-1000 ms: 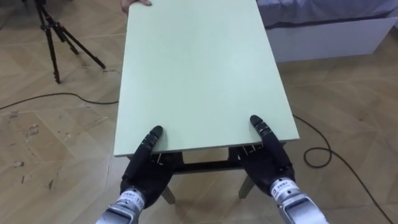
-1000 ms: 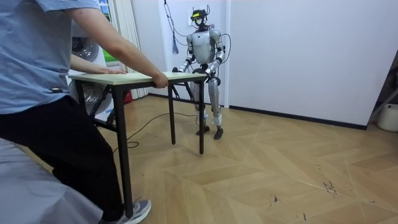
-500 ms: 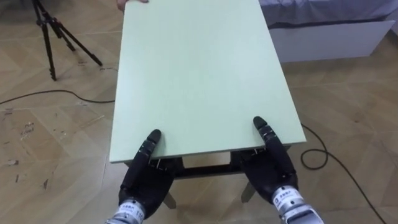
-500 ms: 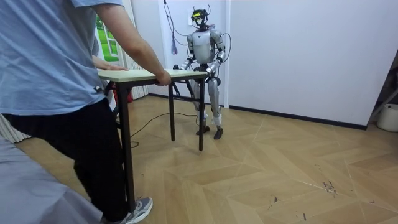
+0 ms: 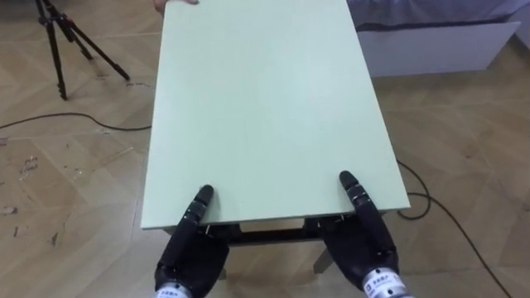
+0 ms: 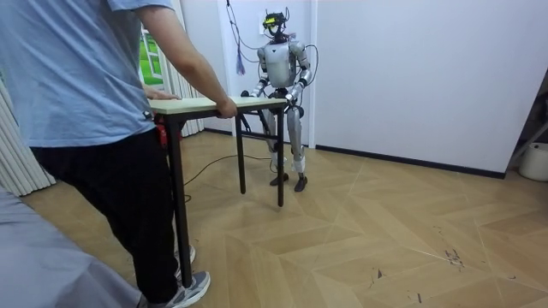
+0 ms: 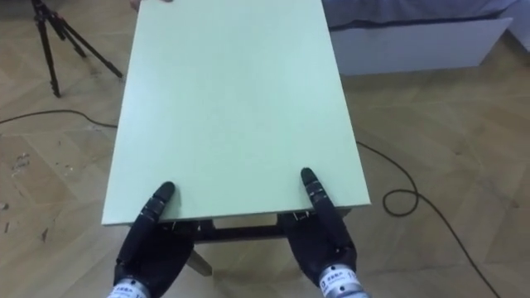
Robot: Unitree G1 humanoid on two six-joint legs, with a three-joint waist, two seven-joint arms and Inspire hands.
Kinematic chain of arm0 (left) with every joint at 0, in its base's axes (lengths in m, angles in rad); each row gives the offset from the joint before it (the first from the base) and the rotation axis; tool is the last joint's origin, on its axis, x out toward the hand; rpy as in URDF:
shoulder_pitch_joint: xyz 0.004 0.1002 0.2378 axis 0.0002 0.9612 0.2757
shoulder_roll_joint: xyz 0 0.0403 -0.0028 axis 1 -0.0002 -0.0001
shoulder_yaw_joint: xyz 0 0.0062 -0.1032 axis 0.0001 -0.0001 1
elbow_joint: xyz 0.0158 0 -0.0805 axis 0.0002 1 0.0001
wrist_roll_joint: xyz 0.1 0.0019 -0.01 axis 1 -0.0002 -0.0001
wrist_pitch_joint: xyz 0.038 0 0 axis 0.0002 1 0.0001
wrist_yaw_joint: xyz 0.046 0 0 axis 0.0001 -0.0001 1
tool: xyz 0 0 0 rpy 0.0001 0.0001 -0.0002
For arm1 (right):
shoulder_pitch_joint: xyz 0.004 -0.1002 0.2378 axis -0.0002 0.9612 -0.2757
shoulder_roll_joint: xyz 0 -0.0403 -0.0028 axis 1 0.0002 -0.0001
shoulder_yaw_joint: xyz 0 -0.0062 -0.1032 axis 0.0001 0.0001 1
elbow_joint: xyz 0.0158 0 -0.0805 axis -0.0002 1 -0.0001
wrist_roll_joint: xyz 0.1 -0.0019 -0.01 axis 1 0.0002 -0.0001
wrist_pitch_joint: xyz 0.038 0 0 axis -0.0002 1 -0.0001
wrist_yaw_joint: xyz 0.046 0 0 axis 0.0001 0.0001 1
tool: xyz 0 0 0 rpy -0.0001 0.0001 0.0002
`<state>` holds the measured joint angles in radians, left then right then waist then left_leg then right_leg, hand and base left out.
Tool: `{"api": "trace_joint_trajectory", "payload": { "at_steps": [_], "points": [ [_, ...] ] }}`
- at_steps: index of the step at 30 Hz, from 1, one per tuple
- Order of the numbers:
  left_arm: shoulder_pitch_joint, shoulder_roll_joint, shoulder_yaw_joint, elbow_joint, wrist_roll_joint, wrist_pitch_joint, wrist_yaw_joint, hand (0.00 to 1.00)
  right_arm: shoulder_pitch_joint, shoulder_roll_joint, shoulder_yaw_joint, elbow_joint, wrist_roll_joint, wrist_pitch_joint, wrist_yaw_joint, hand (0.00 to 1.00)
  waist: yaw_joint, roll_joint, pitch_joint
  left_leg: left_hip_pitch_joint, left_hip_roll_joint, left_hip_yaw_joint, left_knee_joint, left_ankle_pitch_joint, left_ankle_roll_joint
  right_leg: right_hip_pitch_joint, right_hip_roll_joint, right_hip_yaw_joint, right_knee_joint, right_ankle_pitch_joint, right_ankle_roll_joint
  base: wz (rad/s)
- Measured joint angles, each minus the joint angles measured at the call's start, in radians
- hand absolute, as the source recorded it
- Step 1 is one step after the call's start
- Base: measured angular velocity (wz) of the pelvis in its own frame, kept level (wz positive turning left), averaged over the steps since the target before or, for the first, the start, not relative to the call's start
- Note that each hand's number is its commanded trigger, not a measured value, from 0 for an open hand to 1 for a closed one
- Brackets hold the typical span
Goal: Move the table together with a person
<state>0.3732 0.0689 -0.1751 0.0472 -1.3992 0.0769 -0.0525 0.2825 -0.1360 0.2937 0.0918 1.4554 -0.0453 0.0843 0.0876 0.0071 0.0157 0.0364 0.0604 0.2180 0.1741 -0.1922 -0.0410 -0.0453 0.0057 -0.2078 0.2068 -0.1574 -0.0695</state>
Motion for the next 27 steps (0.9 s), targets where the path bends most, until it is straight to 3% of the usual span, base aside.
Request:
{"api": "trace_joint_trajectory", "payload": {
  "at_steps": [3, 6, 8, 12, 14, 16, 17, 19, 20, 21, 22, 23, 24, 25, 26, 27],
  "points": [
    [0.000, -0.001, -0.006, -0.002, 0.000, -0.015, 0.000, 1.00, 0.000, -0.002, 0.011, 0.000, 0.015, -0.007, 0.004, 1.00, 0.004, -0.003, 0.0017, -0.029, 0.005, -0.001, 0.039, -0.002, 0.000, -0.020, -0.002, 0.004, 0.015, 0.001, -0.003, -0.03],
    [0.012, 0.001, -0.012, -0.022, -0.004, -0.027, 0.000, 1.00, 0.000, -0.026, 0.043, -0.002, 0.069, -0.025, 0.025, 1.00, 0.014, -0.006, 0.0036, -0.070, 0.026, -0.002, 0.101, -0.022, -0.002, -0.046, 0.005, 0.007, 0.037, 0.001, -0.011, -0.09],
    [0.017, 0.016, -0.043, -0.022, -0.011, -0.053, 0.001, 1.00, 0.011, -0.036, 0.064, -0.002, 0.077, -0.050, 0.028, 1.00, 0.028, -0.006, 0.0054, -0.104, 0.038, -0.006, 0.185, -0.038, -0.009, -0.048, 0.013, 0.007, 0.051, -0.002, -0.016, -0.11],
    [0.028, 0.017, -0.049, -0.022, -0.010, -0.060, 0.001, 1.00, 0.017, -0.038, 0.068, -0.001, 0.077, -0.054, 0.030, 1.00, 0.029, -0.005, 0.0077, -0.192, 0.065, -0.029, 0.346, -0.046, -0.021, -0.083, 0.013, -0.017, 0.071, -0.011, -0.039, -0.05],
    [0.043, 0.012, -0.056, -0.022, -0.012, -0.073, 0.001, 1.00, 0.017, -0.039, 0.072, -0.001, 0.070, -0.055, 0.027, 1.00, 0.056, 0.006, 0.0107, -0.238, 0.130, 0.000, 0.593, -0.058, -0.029, -0.105, 0.020, -0.057, 0.112, -0.024, -0.060, -0.50],
    [0.049, 0.012, -0.063, -0.024, -0.026, -0.077, 0.000, 1.00, 0.015, -0.044, 0.074, -0.007, 0.065, -0.057, 0.028, 1.00, 0.053, 0.032, 0.0121, -0.231, 0.165, -0.010, 0.737, -0.061, -0.033, -0.116, 0.030, -0.101, 0.126, -0.022, -0.066, -0.08],
    [0.044, 0.012, -0.065, -0.029, -0.025, -0.077, 0.000, 1.00, 0.014, -0.048, 0.075, -0.013, 0.066, -0.064, 0.030, 1.00, 0.037, 0.038, 0.0144, -0.210, 0.173, -0.015, 0.753, -0.060, -0.034, -0.146, 0.031, -0.115, 0.152, -0.021, -0.069, 0.30],
    [0.032, 0.011, -0.068, -0.035, -0.021, -0.077, 0.001, 1.00, 0.008, -0.051, 0.075, -0.019, 0.070, -0.066, 0.030, 1.00, 0.027, 0.046, 0.0171, -0.147, 0.174, -0.025, 0.713, -0.063, -0.040, -0.189, 0.031, -0.128, 0.181, -0.014, -0.074, 0.19],
    [0.022, 0.011, -0.069, -0.035, -0.023, -0.077, 0.010, 1.00, 0.003, -0.051, 0.074, -0.019, 0.073, -0.070, 0.030, 1.00, 0.021, 0.059, 0.0204, -0.096, 0.172, -0.039, 0.632, -0.088, -0.065, -0.208, 0.030, -0.144, 0.195, -0.005, -0.072, 0.20],
    [0.016, 0.012, -0.069, -0.035, -0.023, -0.077, 0.017, 1.00, 0.001, -0.051, 0.074, -0.019, 0.074, -0.073, 0.030, 1.00, 0.016, 0.064, 0.0198, -0.068, 0.170, -0.042, 0.573, -0.131, -0.086, -0.223, 0.028, -0.151, 0.201, 0.002, -0.070, 0.30],
    [0.002, 0.017, -0.072, -0.035, -0.022, -0.080, 0.024, 1.00, -0.007, -0.049, 0.074, -0.019, 0.074, -0.077, 0.030, 1.00, -0.001, 0.070, 0.0188, -0.033, 0.157, -0.037, 0.454, -0.203, -0.086, -0.261, 0.020, -0.152, 0.216, 0.019, -0.066, 0.29],
    [-0.019, 0.025, -0.077, -0.034, -0.023, -0.080, 0.028, 1.00, -0.017, -0.044, 0.073, -0.019, 0.073, -0.082, 0.030, 1.00, -0.011, 0.074, 0.0189, -0.017, 0.138, -0.029, 0.355, -0.247, -0.073, -0.306, 0.007, -0.155, 0.226, 0.041, -0.059, 0.26],
    [-0.030, 0.025, -0.078, -0.034, -0.022, -0.081, 0.032, 1.00, -0.023, -0.042, 0.072, -0.019, 0.072, -0.088, 0.031, 1.00, -0.009, 0.074, 0.0190, -0.016, 0.124, -0.027, 0.307, -0.259, -0.059, -0.327, -0.004, -0.159, 0.230, 0.056, -0.056, 0.14],
    [-0.052, 0.026, -0.084, -0.031, -0.023, -0.086, 0.041, 1.00, -0.032, -0.041, 0.063, -0.019, 0.072, -0.090, 0.033, 1.00, -0.011, 0.074, 0.0188, -0.023, 0.095, -0.027, 0.247, -0.268, -0.042, -0.362, -0.021, -0.157, 0.224, 0.096, -0.051, 0.04],
    [-0.069, 0.027, -0.089, -0.021, -0.025, -0.086, 0.046, 1.00, -0.035, -0.038, 0.047, -0.018, 0.066, -0.085, 0.033, 1.00, -0.014, 0.074, 0.0187, -0.041, 0.063, -0.027, 0.225, -0.261, -0.008, -0.381, -0.046, -0.152, 0.204, 0.140, -0.041, 0.00],
    [-0.074, 0.027, -0.093, -0.014, -0.027, -0.086, 0.047, 1.00, -0.033, -0.037, 0.045, -0.015, 0.065, -0.084, 0.033, 1.00, -0.014, 0.073, 0.0187, -0.047, 0.047, -0.026, 0.221, -0.251, 0.012, -0.380, -0.056, -0.151, 0.185, 0.163, -0.037, 0.06]
  ]
}}
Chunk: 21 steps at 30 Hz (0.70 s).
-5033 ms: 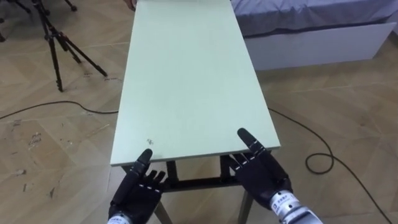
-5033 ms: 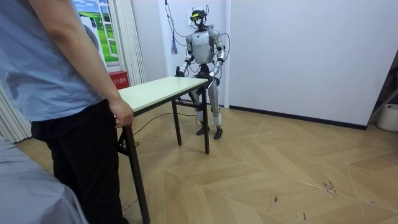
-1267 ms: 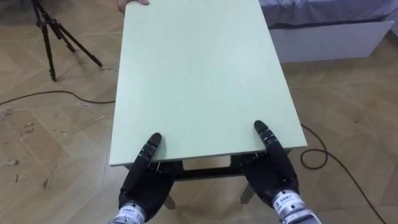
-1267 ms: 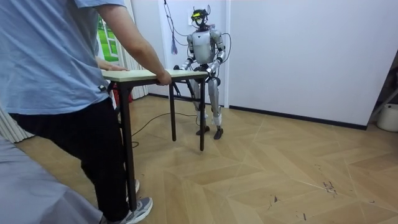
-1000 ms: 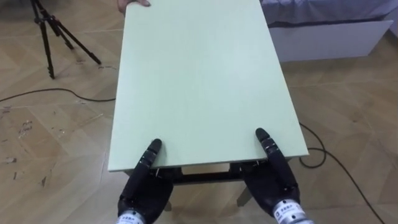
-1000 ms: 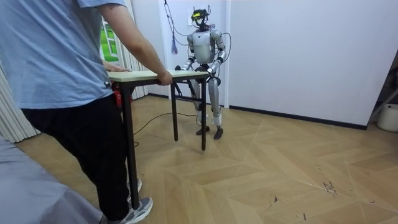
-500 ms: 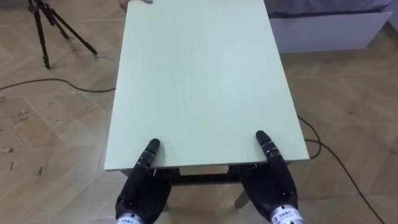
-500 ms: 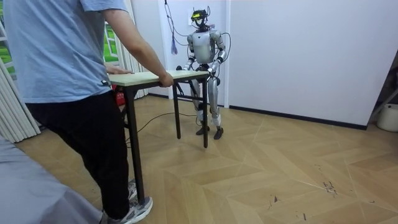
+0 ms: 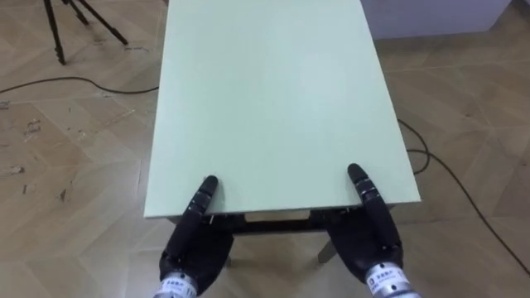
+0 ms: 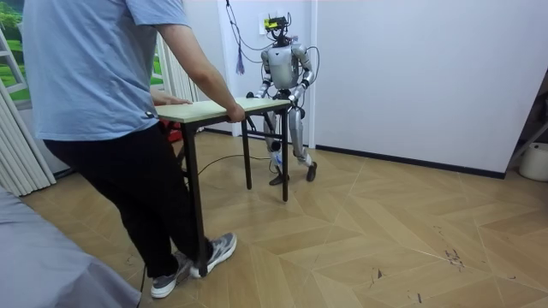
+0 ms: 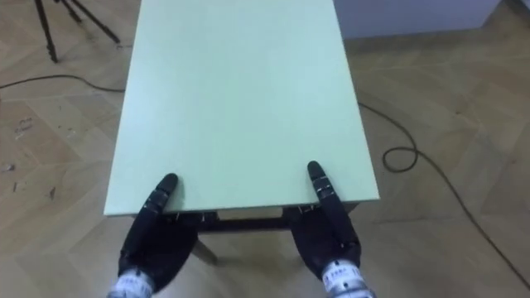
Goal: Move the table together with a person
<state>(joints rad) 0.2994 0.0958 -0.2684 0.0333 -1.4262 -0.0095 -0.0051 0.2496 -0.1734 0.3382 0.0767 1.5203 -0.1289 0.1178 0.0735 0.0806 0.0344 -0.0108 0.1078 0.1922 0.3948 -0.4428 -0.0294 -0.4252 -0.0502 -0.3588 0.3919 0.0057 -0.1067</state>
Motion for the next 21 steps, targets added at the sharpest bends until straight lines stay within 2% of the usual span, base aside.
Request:
{"api": "trace_joint_trajectory", "payload": {
  "at_steps": [2, 3, 4, 6, 7, 8, 9, 10, 11, 12, 14, 15, 16, 17, 18, 19, 20, 21],
  "points": [
    [0.002, 0.006, -0.011, 0.024, -0.007, 0.003, 0.000, 1.00, 0.024, -0.001, -0.014, 0.006, -0.002, 0.020, 0.000, 1.00, -0.004, -0.002, 0.0004, -0.006, -0.053, 0.015, -0.017, 0.030, 0.051, 0.021, -0.038, 0.006, -0.068, 0.073, 0.016, 0.00],
    [0.004, 0.005, -0.011, 0.030, -0.007, 0.006, -0.001, 1.00, 0.030, -0.001, -0.017, 0.008, -0.002, 0.024, 0.001, 1.00, -0.005, -0.002, 0.0003, -0.008, -0.064, 0.024, -0.017, 0.036, 0.060, 0.025, -0.044, 0.014, -0.084, 0.094, 0.022, -0.11],
    [0.009, 0.005, -0.011, 0.037, -0.007, 0.009, -0.006, 1.00, 0.032, 0.002, -0.021, 0.018, -0.007, 0.033, 0.005, 1.00, -0.003, -0.005, -0.0002, -0.020, -0.087, 0.035, -0.017, 0.048, 0.079, 0.026, -0.056, 0.034, -0.116, 0.141, 0.036, -0.14],
    [0.015, 0.007, -0.012, 0.045, -0.011, 0.018, -0.010, 1.00, 0.039, 0.004, -0.028, 0.027, -0.016, 0.042, 0.008, 1.00, -0.014, -0.014, -0.0019, -0.050, -0.123, 0.057, -0.016, 0.078, 0.114, 0.024, -0.081, 0.065, -0.184, 0.249, 0.091, -0.05],
    [0.019, 0.008, -0.011, 0.046, -0.012, 0.018, -0.013, 1.00, 0.042, 0.005, -0.028, 0.027, -0.016, 0.044, 0.008, 1.00, -0.018, -0.018, -0.0032, -0.057, -0.127, 0.069, -0.015, 0.084, 0.121, 0.024, -0.086, 0.070, -0.199, 0.272, 0.117, 0.17],
    [0.025, 0.010, -0.011, 0.048, -0.009, 0.022, -0.016, 1.00, 0.053, 0.007, -0.039, 0.029, -0.017, 0.049, 0.012, 1.00, -0.033, -0.024, -0.0045, -0.068, -0.119, 0.114, -0.013, 0.092, 0.128, 0.022, -0.096, 0.080, -0.187, 0.283, 0.147, 0.30],
    [0.026, 0.011, -0.012, 0.050, -0.007, 0.026, -0.016, 1.00, 0.061, 0.011, -0.050, 0.029, -0.017, 0.058, 0.013, 1.00, -0.043, -0.026, -0.0038, -0.069, -0.113, 0.139, -0.015, 0.100, 0.130, 0.019, -0.110, 0.081, -0.139, 0.244, 0.150, 0.58],
    [0.024, 0.015, -0.021, 0.050, 0.005, 0.035, -0.016, 1.00, 0.083, 0.015, -0.057, 0.029, -0.011, 0.064, 0.026, 1.00, -0.051, -0.032, -0.0053, -0.071, -0.099, 0.183, -0.022, 0.113, 0.133, 0.006, -0.135, 0.081, 0.024, 0.118, 0.148, 0.65],
    [0.025, 0.023, -0.028, 0.049, 0.014, 0.035, -0.017, 1.00, 0.100, 0.016, -0.058, 0.029, 0.004, 0.065, 0.035, 1.00, -0.060, -0.047, -0.0089, -0.075, -0.094, 0.216, -0.037, 0.131, 0.135, 0.005, -0.163, 0.081, 0.168, 0.011, 0.141, 0.63],
    [0.027, 0.034, -0.031, 0.048, 0.016, 0.035, -0.023, 1.00, 0.109, 0.017, -0.058, 0.029, 0.007, 0.064, 0.039, 1.00, -0.063, -0.064, -0.0155, -0.085, -0.094, 0.245, -0.051, 0.147, 0.139, 0.012, -0.181, 0.081, 0.292, -0.072, 0.134, 0.34],
    [0.033, 0.040, -0.030, 0.048, 0.017, 0.034, -0.032, 1.00, 0.109, 0.017, -0.054, 0.029, 0.010, 0.063, 0.040, 1.00, -0.059, -0.073, -0.0149, -0.092, -0.092, 0.273, -0.055, 0.160, 0.145, 0.059, -0.198, 0.080, 0.402, -0.141, 0.141, -0.05],
    [0.037, 0.038, -0.029, 0.048, 0.017, 0.034, -0.032, 1.00, 0.109, 0.015, -0.053, 0.029, 0.010, 0.063, 0.040, 1.00, -0.055, -0.074, -0.0149, -0.093, -0.092, 0.279, -0.055, 0.162, 0.147, 0.076, -0.201, 0.084, 0.426, -0.155, 0.141, -0.26],
    [0.045, 0.032, -0.028, 0.047, 0.017, 0.034, -0.033, 1.00, 0.109, 0.012, -0.050, 0.029, 0.010, 0.061, 0.040, 1.00, -0.045, -0.078, -0.0137, -0.093, -0.094, 0.293, -0.054, 0.165, 0.151, 0.112, -0.213, 0.085, 0.476, -0.178, 0.150, -0.30],
    [0.054, 0.033, -0.027, 0.045, 0.015, 0.033, -0.037, 1.00, 0.109, 0.007, -0.041, 0.029, 0.010, 0.057, 0.040, 1.00, -0.040, -0.089, -0.0128, -0.092, -0.102, 0.302, -0.054, 0.171, 0.152, 0.154, -0.230, 0.089, 0.505, -0.197, 0.163, -0.24],
    [0.059, 0.035, -0.026, 0.042, 0.015, 0.032, -0.040, 1.00, 0.109, 0.007, -0.037, 0.029, 0.010, 0.056, 0.040, 1.00, -0.042, -0.099, -0.0121, -0.093, -0.108, 0.304, -0.054, 0.174, 0.153, 0.176, -0.236, 0.088, 0.512, -0.211, 0.172, -0.13],
    [0.064, 0.036, -0.023, 0.037, 0.015, 0.031, -0.043, 1.00, 0.109, 0.007, -0.032, 0.029, 0.011, 0.054, 0.040, 1.00, -0.040, -0.118, -0.0137, -0.104, -0.113, 0.309, -0.044, 0.178, 0.154, 0.205, -0.247, 0.091, 0.502, -0.242, 0.183, 0.00],
    [0.064, 0.039, -0.023, 0.031, 0.015, 0.027, -0.044, 1.00, 0.104, 0.007, -0.023, 0.029, 0.011, 0.051, 0.040, 1.00, -0.040, -0.130, -0.0105, -0.121, -0.110, 0.310, -0.021, 0.180, 0.154, 0.212, -0.235, 0.109, 0.459, -0.271, 0.191, -0.08],
    [0.066, 0.039, -0.024, 0.027, 0.016, 0.024, -0.044, 1.00, 0.101, 0.009, -0.014, 0.029, 0.013, 0.049, 0.040, 1.00, -0.038, -0.135, -0.0107, -0.131, -0.101, 0.314, -0.014, 0.185, 0.152, 0.217, -0.211, 0.124, 0.411, -0.285, 0.199, -0.15]
  ]
}}
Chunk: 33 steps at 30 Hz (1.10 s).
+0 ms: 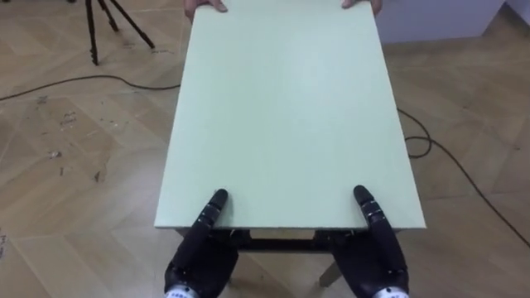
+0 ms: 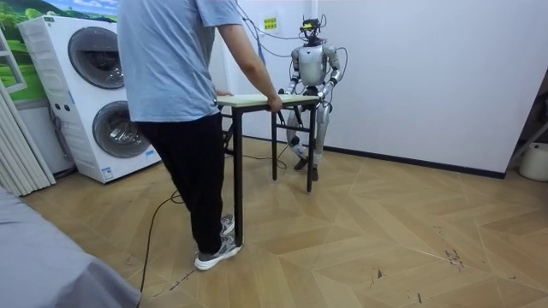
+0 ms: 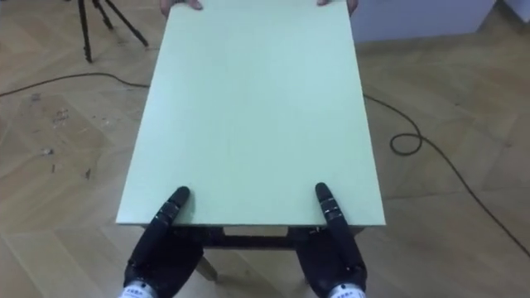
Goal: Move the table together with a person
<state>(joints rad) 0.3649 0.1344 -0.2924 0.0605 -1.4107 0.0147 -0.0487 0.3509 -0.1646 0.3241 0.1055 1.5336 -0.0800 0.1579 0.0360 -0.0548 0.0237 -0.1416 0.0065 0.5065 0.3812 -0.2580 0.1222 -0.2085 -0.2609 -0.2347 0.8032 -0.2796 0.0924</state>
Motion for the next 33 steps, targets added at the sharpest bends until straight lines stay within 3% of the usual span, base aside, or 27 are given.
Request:
{"api": "trace_joint_trajectory", "payload": {
  "at_steps": [2, 3, 4, 5, 6, 7, 8, 9, 10, 11, 13, 14, 16, 17, 18, 19, 21, 23, 24, 26, 30, 31, 32, 33],
  "points": [
    [0.008, 0.000, 0.000, -0.015, 0.002, -0.017, -0.002, 1.00, -0.011, 0.002, 0.009, 0.000, -0.001, -0.003, 0.000, 1.00, 0.009, 0.000, -0.0022, -0.028, 0.022, 0.019, -0.026, 0.031, 0.001, 0.033, 0.053, 0.027, -0.102, -0.017, 0.003, -0.21],
    [0.010, 0.008, 0.000, -0.027, 0.003, -0.021, -0.001, 1.00, -0.012, 0.005, 0.013, 0.000, -0.001, -0.006, 0.004, 1.00, 0.009, -0.013, -0.0018, -0.038, 0.024, 0.037, -0.029, 0.039, 0.003, 0.039, 0.052, 0.033, -0.096, -0.029, -0.003, 0.06],
    [0.009, 0.033, 0.004, -0.042, 0.005, -0.024, -0.001, 1.00, -0.013, 0.017, 0.015, 0.000, 0.000, -0.016, 0.007, 1.00, 0.000, -0.045, -0.0035, -0.053, 0.023, 0.068, -0.019, 0.045, 0.009, 0.077, 0.043, 0.035, -0.087, -0.051, -0.002, 0.10],
    [0.007, 0.038, 0.014, -0.047, 0.009, -0.025, -0.001, 1.00, -0.021, 0.020, 0.022, 0.000, 0.004, -0.016, 0.007, 1.00, 0.004, -0.069, -0.0058, -0.086, 0.029, 0.070, 0.012, 0.045, 0.010, 0.128, 0.040, 0.041, -0.147, -0.083, -0.002, 0.05],
    [0.006, 0.041, 0.015, -0.053, 0.009, -0.027, -0.001, 1.00, -0.029, 0.019, 0.030, 0.000, 0.006, -0.020, 0.007, 1.00, 0.006, -0.071, -0.0064, -0.112, 0.041, 0.070, 0.037, 0.045, 0.010, 0.146, 0.042, 0.039, -0.189, -0.096, -0.003, -0.25],
    [0.002, 0.047, 0.026, -0.068, 0.008, -0.031, -0.001, 1.00, -0.052, 0.019, 0.046, 0.000, 0.007, -0.033, 0.007, 1.00, 0.015, -0.071, -0.0058, -0.167, 0.076, 0.062, 0.098, 0.046, 0.009, 0.159, 0.065, 0.036, -0.284, -0.116, -0.004, -0.39],
    [0.001, 0.054, 0.039, -0.084, 0.008, -0.034, -0.002, 1.00, -0.077, 0.020, 0.057, 0.005, 0.010, -0.034, 0.007, 1.00, 0.024, -0.066, -0.0027, -0.231, 0.121, 0.036, 0.169, 0.054, -0.004, 0.162, 0.096, 0.010, -0.354, -0.124, -0.018, -0.40],
    [-0.002, 0.054, 0.046, -0.085, 0.008, -0.035, -0.002, 1.00, -0.091, 0.021, 0.060, 0.012, 0.014, -0.033, 0.007, 1.00, 0.025, -0.059, 0.0015, -0.271, 0.151, 0.009, 0.219, 0.063, -0.010, 0.166, 0.122, 0.009, -0.387, -0.122, -0.041, -0.21],
    [-0.007, 0.052, 0.056, -0.082, 0.009, -0.036, -0.002, 1.00, -0.113, 0.024, 0.060, 0.034, 0.020, -0.028, 0.009, 1.00, 0.019, -0.044, 0.0107, -0.338, 0.209, -0.027, 0.307, 0.100, -0.023, 0.169, 0.168, 0.012, -0.413, -0.108, -0.066, 0.07],
    [-0.007, 0.058, 0.054, -0.078, 0.011, -0.036, -0.001, 1.00, -0.109, 0.031, 0.058, 0.044, 0.023, -0.026, 0.010, 1.00, 0.018, -0.040, 0.0123, -0.352, 0.233, -0.044, 0.318, 0.130, -0.034, 0.166, 0.197, 0.008, -0.415, -0.090, -0.087, 0.15],
    [-0.006, 0.062, 0.046, -0.077, 0.012, -0.037, -0.002, 1.00, -0.098, 0.031, 0.052, 0.045, 0.023, -0.023, 0.024, 1.00, 0.031, -0.032, 0.0143, -0.327, 0.236, -0.041, 0.236, 0.131, -0.035, 0.134, 0.218, -0.024, -0.411, -0.079, -0.106, -0.01],
    [-0.003, 0.060, 0.042, -0.076, 0.012, -0.035, -0.005, 1.00, -0.093, 0.030, 0.044, 0.045, 0.019, -0.019, 0.035, 1.00, 0.048, -0.018, 0.0165, -0.314, 0.239, -0.041, 0.178, 0.136, -0.042, 0.104, 0.231, -0.041, -0.399, -0.071, -0.120, -0.27],
    [0.009, 0.055, 0.036, -0.074, 0.012, -0.035, -0.010, 1.00, -0.083, 0.029, 0.042, 0.046, 0.008, -0.024, 0.043, 1.00, 0.068, -0.011, 0.0165, -0.302, 0.228, -0.039, 0.113, 0.196, -0.058, 0.081, 0.234, -0.065, -0.393, -0.055, -0.145, -0.22],
    [0.019, 0.055, 0.028, -0.075, 0.011, -0.034, -0.009, 1.00, -0.068, 0.028, 0.044, 0.046, 0.008, -0.031, 0.049, 1.00, 0.081, -0.010, 0.0145, -0.282, 0.208, -0.050, 0.054, 0.247, -0.086, 0.079, 0.231, -0.070, -0.403, -0.045, -0.155, -0.08],
    [0.022, 0.054, 0.025, -0.075, 0.011, -0.033, -0.007, 1.00, -0.063, 0.025, 0.045, 0.046, 0.008, -0.035, 0.053, 1.00, 0.089, -0.010, 0.0141, -0.271, 0.201, -0.057, 0.022, 0.273, -0.112, 0.076, 0.229, -0.070, -0.410, -0.037, -0.162, -0.17],
    [0.028, 0.054, 0.020, -0.072, 0.011, -0.033, -0.007, 1.00, -0.060, 0.013, 0.049, 0.046, 0.009, -0.036, 0.054, 1.00, 0.096, -0.006, 0.0134, -0.264, 0.196, -0.081, 0.013, 0.300, -0.159, 0.065, 0.224, -0.075, -0.417, -0.019, -0.179, -0.25],
    [0.043, 0.048, 0.014, -0.069, 0.010, -0.028, -0.007, 1.00, -0.054, -0.002, 0.058, 0.047, 0.009, -0.045, 0.054, 1.00, 0.118, 0.010, 0.0116, -0.252, 0.215, -0.117, 0.135, 0.230, -0.166, 0.064, 0.226, -0.085, -0.425, 0.000, -0.195, -0.26],
    [0.046, 0.036, 0.015, -0.067, 0.006, -0.017, -0.002, 1.00, -0.057, -0.007, 0.067, 0.046, 0.010, -0.060, 0.053, 1.00, 0.129, 0.037, 0.0107, -0.216, 0.251, -0.165, 0.344, 0.119, -0.198, 0.048, 0.232, -0.084, -0.404, 0.012, -0.213, -0.08],
    [0.046, 0.023, 0.014, -0.067, 0.009, -0.017, 0.001, 1.00, -0.058, -0.007, 0.069, 0.044, 0.003, -0.066, 0.053, 1.00, 0.123, 0.051, 0.0099, -0.181, 0.269, -0.179, 0.420, 0.087, -0.210, 0.030, 0.235, -0.086, -0.391, 0.017, -0.220, 0.04],
    [0.046, 0.015, 0.015, -0.067, 0.009, -0.017, 0.002, 1.00, -0.062, -0.009, 0.067, 0.040, -0.006, -0.073, 0.053, 1.00, 0.116, 0.070, 0.0096, -0.107, 0.276, -0.204, 0.476, 0.061, -0.215, -0.003, 0.236, -0.096, -0.365, 0.020, -0.227, 0.13],
    [0.018, 0.012, 0.015, -0.068, 0.012, -0.017, 0.010, 1.00, -0.083, -0.016, 0.066, 0.030, -0.007, -0.077, 0.049, 1.00, 0.103, 0.098, 0.0107, 0.072, 0.257, -0.237, 0.435, 0.061, -0.216, -0.073, 0.239, -0.119, -0.337, 0.049, -0.233, 0.12],
    [-0.003, 0.011, 0.015, -0.070, 0.013, -0.017, 0.019, 1.00, -0.095, -0.016, 0.066, 0.027, -0.007, -0.090, 0.049, 1.00, 0.097, 0.109, 0.0107, 0.120, 0.245, -0.241, 0.368, 0.053, -0.223, -0.106, 0.241, -0.131, -0.336, 0.070, -0.233, 0.16],
    [-0.026, 0.010, 0.015, -0.070, 0.015, -0.018, 0.025, 1.00, -0.106, -0.014, 0.066, 0.022, -0.007, -0.103, 0.049, 1.00, 0.084, 0.120, 0.0112, 0.157, 0.225, -0.260, 0.252, -0.016, -0.248, -0.136, 0.243, -0.138, -0.339, 0.096, -0.229, 0.20],
    [-0.034, 0.010, 0.015, -0.070, 0.017, -0.019, 0.028, 1.00, -0.112, -0.014, 0.066, 0.021, -0.007, -0.107, 0.047, 1.00, 0.078, 0.129, 0.0098, 0.172, 0.215, -0.266, 0.194, -0.051, -0.253, -0.149, 0.243, -0.144, -0.340, 0.111, -0.227, 0.21]
  ]
}}
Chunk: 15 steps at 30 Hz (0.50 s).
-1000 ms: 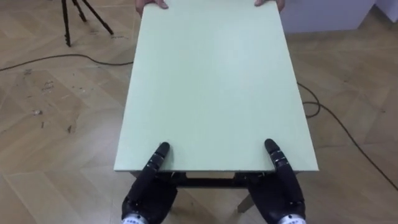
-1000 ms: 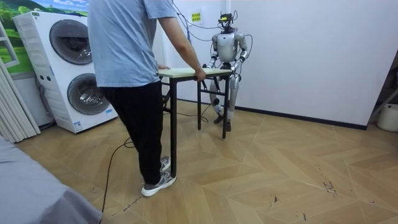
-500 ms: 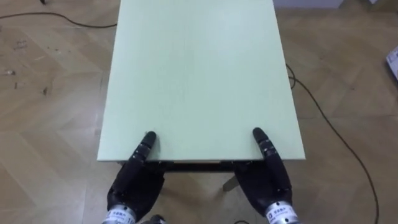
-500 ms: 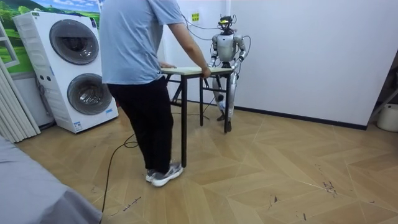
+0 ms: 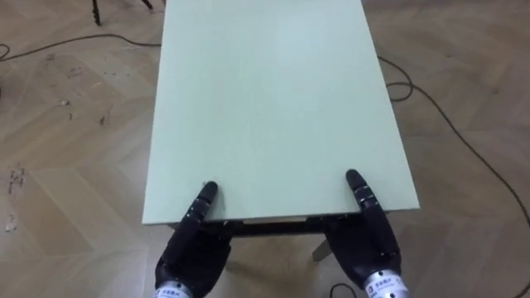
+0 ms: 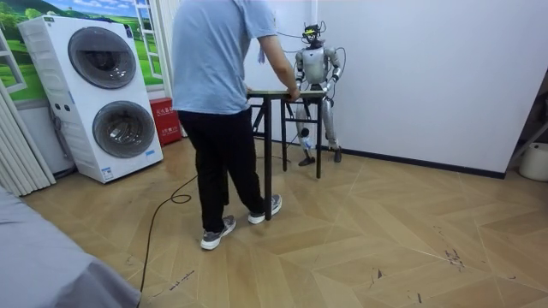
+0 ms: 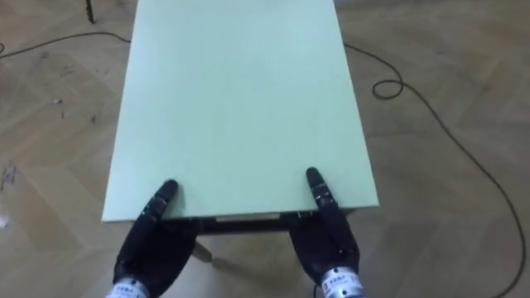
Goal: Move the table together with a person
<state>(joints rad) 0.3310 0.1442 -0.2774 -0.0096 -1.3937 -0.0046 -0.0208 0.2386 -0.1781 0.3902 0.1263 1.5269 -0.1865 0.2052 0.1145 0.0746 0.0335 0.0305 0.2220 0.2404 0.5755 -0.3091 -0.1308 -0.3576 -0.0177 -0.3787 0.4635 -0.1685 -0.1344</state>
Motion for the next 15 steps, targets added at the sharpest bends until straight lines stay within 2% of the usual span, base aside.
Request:
{"api": "trace_joint_trajectory", "payload": {
  "at_steps": [1, 2, 3, 5, 6, 7, 8, 9, 11, 12, 14, 15],
  "points": [
    [-0.015, -0.002, 0.000, 0.000, 0.003, -0.001, 0.010, 1.00, -0.011, 0.002, -0.002, 0.000, 0.000, -0.004, -0.003, 1.00, -0.008, 0.017, -0.0006, 0.023, -0.018, 0.001, -0.094, -0.044, 0.005, -0.020, -0.001, -0.014, -0.008, 0.032, 0.002, 0.13],
    [-0.024, -0.004, 0.001, 0.000, 0.009, -0.008, 0.015, 1.00, -0.015, 0.008, -0.003, 0.000, 0.000, -0.007, -0.005, 1.00, -0.010, 0.019, -0.0019, 0.032, -0.031, 0.000, -0.161, -0.060, 0.010, -0.044, -0.009, -0.015, -0.018, 0.068, 0.004, 0.07],
    [-0.026, -0.007, 0.001, 0.000, 0.014, -0.014, 0.017, 1.00, -0.016, 0.011, -0.003, 0.000, 0.000, -0.008, -0.005, 1.00, -0.014, 0.019, -0.0018, 0.032, -0.042, -0.003, -0.183, -0.065, 0.011, -0.054, -0.016, -0.015, -0.022, 0.086, 0.005, 0.03],
    [-0.028, -0.011, 0.000, 0.000, 0.021, -0.024, 0.020, 1.00, -0.016, 0.017, -0.003, 0.002, 0.003, -0.007, -0.005, 1.00, -0.033, 0.021, -0.0013, 0.027, -0.076, -0.001, -0.238, -0.074, 0.022, -0.066, -0.032, -0.006, -0.077, 0.159, 0.017, 0.02],
    [-0.028, -0.012, -0.001, 0.002, 0.020, -0.024, 0.025, 1.00, -0.016, 0.018, -0.007, 0.008, 0.003, -0.001, -0.005, 1.00, -0.033, 0.021, -0.0013, 0.022, -0.096, -0.001, -0.250, -0.075, 0.024, -0.068, -0.037, 0.006, -0.108, 0.198, 0.023, -0.13],
    [-0.028, -0.012, -0.002, 0.006, 0.020, -0.024, 0.026, 1.00, -0.017, 0.019, -0.011, 0.013, 0.003, 0.004, -0.005, 1.00, -0.032, 0.020, -0.0011, 0.023, -0.106, -0.002, -0.256, -0.077, 0.028, -0.069, -0.039, 0.015, -0.123, 0.217, 0.027, -0.25],
    [-0.028, -0.015, -0.002, 0.020, 0.021, -0.024, 0.025, 1.00, -0.017, 0.022, -0.018, 0.026, 0.002, 0.015, -0.005, 1.00, -0.029, 0.018, -0.0019, 0.025, -0.132, -0.004, -0.273, -0.078, 0.046, -0.071, -0.049, 0.029, -0.144, 0.246, 0.034, -0.21],
    [-0.028, -0.019, -0.002, 0.026, 0.021, -0.023, 0.025, 1.00, -0.017, 0.023, -0.019, 0.032, 0.002, 0.017, -0.003, 1.00, -0.029, 0.018, -0.0019, 0.024, -0.141, -0.004, -0.278, -0.078, 0.064, -0.070, -0.055, 0.030, -0.157, 0.261, 0.038, -0.13],
    [-0.028, -0.021, -0.002, 0.064, 0.022, -0.021, 0.011, 1.00, -0.010, 0.026, -0.025, 0.064, -0.004, 0.031, 0.015, 1.00, -0.040, 0.010, -0.0025, 0.014, -0.186, 0.000, -0.294, -0.060, 0.109, -0.066, -0.083, 0.049, -0.207, 0.333, 0.053, 0.00],
    [-0.028, -0.021, -0.002, 0.071, 0.022, -0.018, 0.008, 1.00, -0.006, 0.027, -0.027, 0.066, -0.005, 0.034, 0.018, 1.00, -0.040, 0.007, -0.0020, 0.012, -0.197, 0.004, -0.295, -0.055, 0.118, -0.066, -0.087, 0.058, -0.219, 0.353, 0.057, -0.04],
    [-0.027, -0.022, -0.002, 0.092, 0.021, -0.001, 0.004, 1.00, 0.009, 0.028, -0.029, 0.072, -0.005, 0.037, 0.018, 1.00, -0.051, -0.007, -0.0022, -0.005, -0.232, 0.008, -0.292, -0.044, 0.157, -0.064, -0.107, 0.078, -0.260, 0.441, 0.077, -0.02],
    [-0.027, -0.023, -0.002, 0.095, 0.021, 0.000, 0.002, 1.00, 0.010, 0.028, -0.029, 0.074, -0.005, 0.039, 0.018, 1.00, -0.054, -0.012, -0.0009, -0.012, -0.239, 0.008, -0.288, -0.043, 0.169, -0.065, -0.113, 0.083, -0.268, 0.462, 0.085, 0.20]
  ]
}}
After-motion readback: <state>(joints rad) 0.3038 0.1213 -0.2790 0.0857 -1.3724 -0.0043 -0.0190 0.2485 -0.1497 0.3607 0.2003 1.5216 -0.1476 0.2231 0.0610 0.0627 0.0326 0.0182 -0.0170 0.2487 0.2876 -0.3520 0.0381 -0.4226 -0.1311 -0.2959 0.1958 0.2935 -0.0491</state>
